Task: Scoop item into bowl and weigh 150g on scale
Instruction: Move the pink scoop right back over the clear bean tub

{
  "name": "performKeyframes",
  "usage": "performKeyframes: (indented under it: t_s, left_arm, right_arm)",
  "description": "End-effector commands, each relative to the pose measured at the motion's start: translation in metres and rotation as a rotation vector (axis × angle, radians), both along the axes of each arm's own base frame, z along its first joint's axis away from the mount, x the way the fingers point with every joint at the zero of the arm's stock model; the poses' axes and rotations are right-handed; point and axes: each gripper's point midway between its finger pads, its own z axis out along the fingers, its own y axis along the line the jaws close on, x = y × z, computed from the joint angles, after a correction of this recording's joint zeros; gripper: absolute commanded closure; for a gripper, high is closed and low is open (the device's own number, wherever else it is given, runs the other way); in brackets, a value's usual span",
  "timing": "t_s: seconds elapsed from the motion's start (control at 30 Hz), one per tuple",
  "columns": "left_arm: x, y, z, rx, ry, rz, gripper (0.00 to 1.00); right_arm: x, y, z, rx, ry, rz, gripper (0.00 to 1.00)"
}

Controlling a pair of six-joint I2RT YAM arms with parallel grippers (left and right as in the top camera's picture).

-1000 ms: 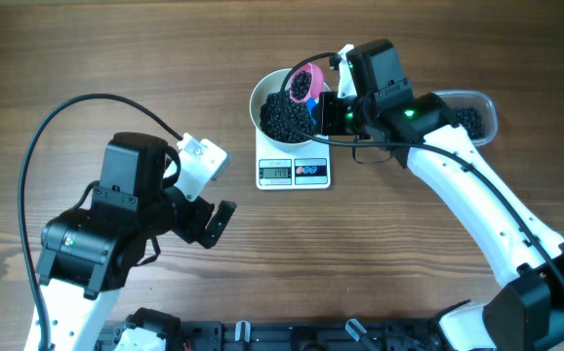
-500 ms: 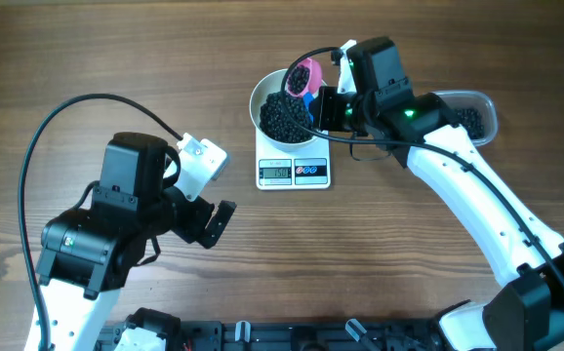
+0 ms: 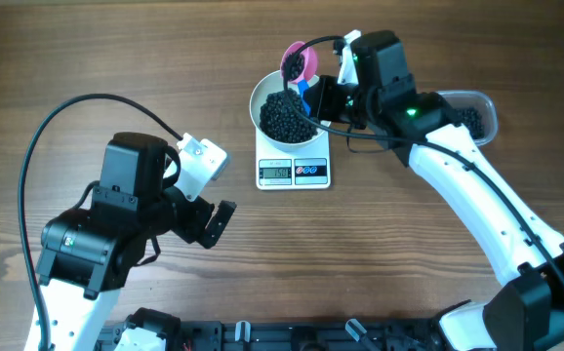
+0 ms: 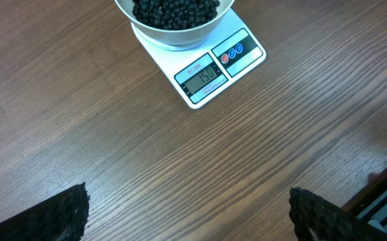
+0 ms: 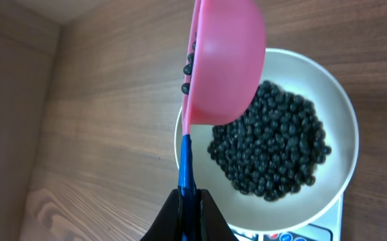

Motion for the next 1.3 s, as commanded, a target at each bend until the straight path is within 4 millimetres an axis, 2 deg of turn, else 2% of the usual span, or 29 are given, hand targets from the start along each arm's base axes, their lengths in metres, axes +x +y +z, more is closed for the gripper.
performKeyframes:
  t_s: [0.0, 0.4, 0.63, 0.83, 1.03, 1.17, 1.27]
  left_arm:
    - [0.002, -0.002, 0.007, -0.009, -0.023, -0.019, 0.00]
    - [0.002, -0.002, 0.007, -0.009, -0.023, -0.019, 0.00]
    - [0.002, -0.002, 0.007, -0.009, -0.023, -0.018, 0.00]
    - [0.002, -0.002, 0.007, -0.009, -0.023, -0.018, 0.00]
    - [0.002, -0.002, 0.007, -0.009, -0.023, -0.019, 0.00]
    - [0.002, -0.002, 0.007, -0.009, -0.023, -0.019, 0.00]
    - [0.002, -0.002, 0.007, -0.009, -0.023, -0.019, 0.00]
  right_arm:
    - [0.014, -0.002, 0.015, 0.089, -0.019, -0.006, 0.96]
    - [0.057, -0.039, 0.047, 0.169, -0.159, -0.114, 0.96]
    - [0.075, -0.079, 0.052, 0.180, -0.180, -0.200, 0.96]
    - [0.076, -0.098, 0.054, 0.216, -0.166, -0.190, 0.96]
    - [0.068, -0.127, 0.034, 0.174, -0.083, -0.223, 0.96]
    - [0.064, -0.139, 0.033, 0.190, -0.064, -0.208, 0.96]
    - [0.058, -0.156, 0.022, 0.182, -0.004, -0.250, 0.96]
